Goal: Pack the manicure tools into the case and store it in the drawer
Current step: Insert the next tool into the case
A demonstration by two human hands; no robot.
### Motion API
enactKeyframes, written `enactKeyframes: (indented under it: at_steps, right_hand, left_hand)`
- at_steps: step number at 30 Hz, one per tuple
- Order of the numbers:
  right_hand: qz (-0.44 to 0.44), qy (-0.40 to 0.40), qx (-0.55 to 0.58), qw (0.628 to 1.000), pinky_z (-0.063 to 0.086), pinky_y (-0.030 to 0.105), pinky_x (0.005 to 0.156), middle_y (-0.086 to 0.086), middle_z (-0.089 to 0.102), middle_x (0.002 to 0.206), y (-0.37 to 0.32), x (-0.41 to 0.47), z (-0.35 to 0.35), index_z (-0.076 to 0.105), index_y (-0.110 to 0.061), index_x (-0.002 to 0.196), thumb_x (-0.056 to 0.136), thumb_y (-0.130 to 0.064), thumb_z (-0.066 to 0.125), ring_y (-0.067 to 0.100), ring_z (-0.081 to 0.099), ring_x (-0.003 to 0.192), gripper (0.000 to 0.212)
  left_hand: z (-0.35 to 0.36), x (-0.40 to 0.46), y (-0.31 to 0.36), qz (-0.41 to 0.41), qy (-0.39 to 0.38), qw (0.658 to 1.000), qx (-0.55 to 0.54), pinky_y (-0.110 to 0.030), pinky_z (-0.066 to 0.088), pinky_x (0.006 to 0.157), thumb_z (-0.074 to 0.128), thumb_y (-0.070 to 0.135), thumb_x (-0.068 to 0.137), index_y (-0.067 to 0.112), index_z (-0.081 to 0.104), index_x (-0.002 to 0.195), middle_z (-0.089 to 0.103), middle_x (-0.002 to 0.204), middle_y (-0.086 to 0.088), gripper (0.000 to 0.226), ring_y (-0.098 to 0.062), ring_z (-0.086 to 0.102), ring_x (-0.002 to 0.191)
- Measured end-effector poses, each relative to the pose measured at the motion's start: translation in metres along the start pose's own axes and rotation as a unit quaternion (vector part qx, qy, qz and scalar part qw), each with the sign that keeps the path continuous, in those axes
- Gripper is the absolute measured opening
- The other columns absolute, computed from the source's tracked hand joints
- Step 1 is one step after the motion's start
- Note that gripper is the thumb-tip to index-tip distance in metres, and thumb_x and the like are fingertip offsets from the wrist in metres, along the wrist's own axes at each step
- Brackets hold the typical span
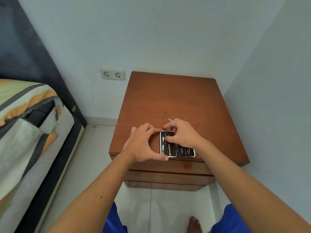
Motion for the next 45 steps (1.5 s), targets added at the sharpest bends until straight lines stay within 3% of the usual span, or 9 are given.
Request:
enactKeyframes:
  at_steps: [4,10,15,25,30,36,40,45]
  right_hand:
    - [-0.018,-0.014,-0.017,1.0,0.051,0.031,0.09,-0.003,0.06,0.113,-0.003,-0.003,0.001,0.075,-0.025,0.122,0.082,-0.025,0.082,0.014,0.058,0.097,0.041]
    - [-0.045,-0.002,-0.018,0.999,0.05,0.029,0.091,-0.007,0.059,0.12,-0.008,-0.012,-0.004,0.068,-0.024,0.133,0.086,-0.028,0.079,0.011,0.058,0.103,0.049]
    - [-0.067,-0.009,-0.058,0.996,0.04,0.026,0.104,-0.012,0.051,0.125,-0.006,-0.023,0.001,0.065,-0.022,0.138,0.083,-0.041,0.081,0.012,0.047,0.121,0.06]
    - [-0.09,0.001,-0.088,0.992,0.042,0.033,0.107,-0.009,0.052,0.124,-0.014,-0.029,0.003,0.072,-0.02,0.124,0.078,-0.043,0.079,0.015,0.042,0.118,0.052]
    - [-0.083,-0.006,-0.072,0.994,0.04,0.029,0.105,-0.012,0.048,0.127,-0.011,-0.033,0.005,0.072,-0.025,0.122,0.074,-0.048,0.08,0.011,0.039,0.121,0.054]
    - [-0.082,0.013,-0.033,0.996,0.033,0.012,0.094,-0.015,0.053,0.122,-0.008,-0.033,-0.004,0.073,-0.031,0.12,0.076,-0.044,0.086,0.007,0.045,0.116,0.047]
    - [-0.063,0.066,0.005,0.996,0.047,0.028,0.095,-0.016,0.062,0.112,-0.002,-0.021,-0.022,0.077,-0.033,0.109,0.084,-0.039,0.081,0.01,0.057,0.11,0.027]
    - [0.035,0.145,-0.028,0.988,0.055,0.04,0.093,-0.007,0.066,0.099,0.026,0.005,-0.049,0.079,-0.026,0.1,0.09,-0.026,0.077,0.013,0.065,0.091,0.011]
  left_hand:
    - [0.001,0.001,-0.001,0.0,-0.001,1.0,0.004,-0.033,0.033,0.102,0.069,0.098,0.047,0.042,0.053,0.146,0.042,0.116,0.023,0.115,-0.005,0.042,0.113]
    - [0.002,0.001,-0.001,0.0,0.0,1.0,0.003,-0.031,0.032,0.102,0.069,0.099,0.047,0.041,0.053,0.146,0.042,0.116,0.023,0.115,-0.005,0.041,0.112]
    - [0.001,0.0,0.0,0.001,-0.002,1.0,0.005,-0.034,0.033,0.104,0.07,0.098,0.048,0.042,0.053,0.147,0.043,0.116,0.022,0.115,-0.004,0.041,0.112]
    - [0.0,-0.001,0.001,-0.001,-0.002,1.0,0.0,-0.029,0.03,0.1,0.072,0.096,0.05,0.042,0.052,0.147,0.042,0.118,0.023,0.113,-0.002,0.037,0.109]
    - [-0.001,-0.001,0.002,-0.001,0.0,1.0,0.0,-0.031,0.031,0.101,0.072,0.096,0.049,0.041,0.053,0.146,0.043,0.117,0.023,0.113,0.0,0.038,0.109]
    - [-0.002,-0.001,0.002,-0.001,-0.003,1.0,0.003,-0.031,0.032,0.102,0.071,0.097,0.049,0.042,0.052,0.147,0.042,0.117,0.023,0.113,-0.001,0.038,0.109]
    - [-0.004,-0.002,0.004,0.0,0.001,1.0,-0.002,-0.032,0.033,0.103,0.074,0.093,0.05,0.041,0.053,0.146,0.042,0.116,0.022,0.112,0.002,0.035,0.106]
    - [-0.005,-0.002,0.004,-0.006,-0.004,1.0,-0.005,-0.033,0.034,0.105,0.076,0.093,0.051,0.041,0.051,0.147,0.042,0.119,0.023,0.113,0.002,0.03,0.103]
Point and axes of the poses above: each hand's wrist, its own x-axis towards the middle knuckle, its own z-axis out of the palm, y = z × x, the point moved 10 cm from there along x, towards the middle knuckle
